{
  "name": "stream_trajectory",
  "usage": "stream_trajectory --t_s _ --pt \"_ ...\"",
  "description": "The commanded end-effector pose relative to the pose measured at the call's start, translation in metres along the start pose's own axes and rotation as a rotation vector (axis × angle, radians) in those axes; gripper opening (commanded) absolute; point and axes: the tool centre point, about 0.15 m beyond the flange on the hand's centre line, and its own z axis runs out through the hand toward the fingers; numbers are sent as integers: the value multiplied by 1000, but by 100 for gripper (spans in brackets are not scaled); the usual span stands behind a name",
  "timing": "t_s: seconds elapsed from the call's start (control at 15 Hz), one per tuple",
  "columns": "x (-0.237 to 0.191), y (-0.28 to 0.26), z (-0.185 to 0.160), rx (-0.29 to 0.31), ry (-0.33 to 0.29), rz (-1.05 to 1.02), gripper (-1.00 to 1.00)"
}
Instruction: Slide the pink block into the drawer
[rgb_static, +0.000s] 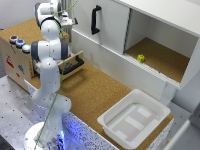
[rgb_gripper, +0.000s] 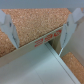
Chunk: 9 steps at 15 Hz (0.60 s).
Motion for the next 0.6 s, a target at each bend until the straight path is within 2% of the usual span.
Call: stream_trajectory --t_s 0.0,0.53 --pt "-63 -2 14 39 206 61 100" --pt "-113 3 12 55 247 52 100"
